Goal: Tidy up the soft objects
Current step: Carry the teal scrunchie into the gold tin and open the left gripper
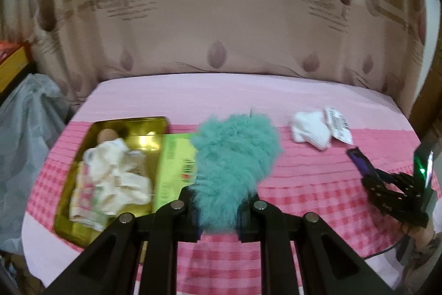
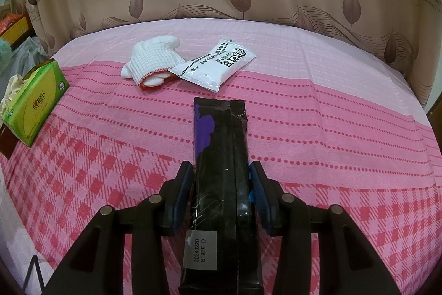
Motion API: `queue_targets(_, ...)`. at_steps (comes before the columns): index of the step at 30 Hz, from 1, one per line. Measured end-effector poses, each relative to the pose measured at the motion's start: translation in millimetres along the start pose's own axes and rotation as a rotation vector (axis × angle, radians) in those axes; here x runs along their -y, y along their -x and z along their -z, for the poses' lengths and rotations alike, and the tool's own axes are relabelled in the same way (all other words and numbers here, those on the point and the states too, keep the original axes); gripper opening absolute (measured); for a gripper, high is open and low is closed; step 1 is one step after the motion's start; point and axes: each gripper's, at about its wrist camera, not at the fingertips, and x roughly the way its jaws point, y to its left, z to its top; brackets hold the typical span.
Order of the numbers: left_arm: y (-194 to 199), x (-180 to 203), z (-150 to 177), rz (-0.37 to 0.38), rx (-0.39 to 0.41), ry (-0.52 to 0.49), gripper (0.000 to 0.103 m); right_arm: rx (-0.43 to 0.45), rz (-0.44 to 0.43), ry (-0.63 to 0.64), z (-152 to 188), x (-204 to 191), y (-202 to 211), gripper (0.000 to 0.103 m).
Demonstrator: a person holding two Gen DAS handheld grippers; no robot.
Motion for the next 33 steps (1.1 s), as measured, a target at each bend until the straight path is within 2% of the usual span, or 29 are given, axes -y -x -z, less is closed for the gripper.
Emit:
queue_targets(10,-1.6,-81.1,10.8,-0.163,-0.032,0.094,0.016,-0.001,0.002,0.001,-0.3,0.1,-0.5,0.041)
queue_targets(16,-10.2,-117.9,24.5,-0.225,-0.074,0.15,0.016,-0.001,0.004,0.002,-0.5,0.7,-1.0,0.041)
queue_targets(23,-23.6,-143.4,36.6,-0.253,-0.115,0.203,0.016,-0.001,0.006,0.004,-0.8,1.0,-1.3,0.041)
queue_targets(33,-53.0,-150.9,44.7,-0.252,-0.167,0.223,0.016,-0.001,0.007,0.005,-1.3,1.0,-0.8,0.041)
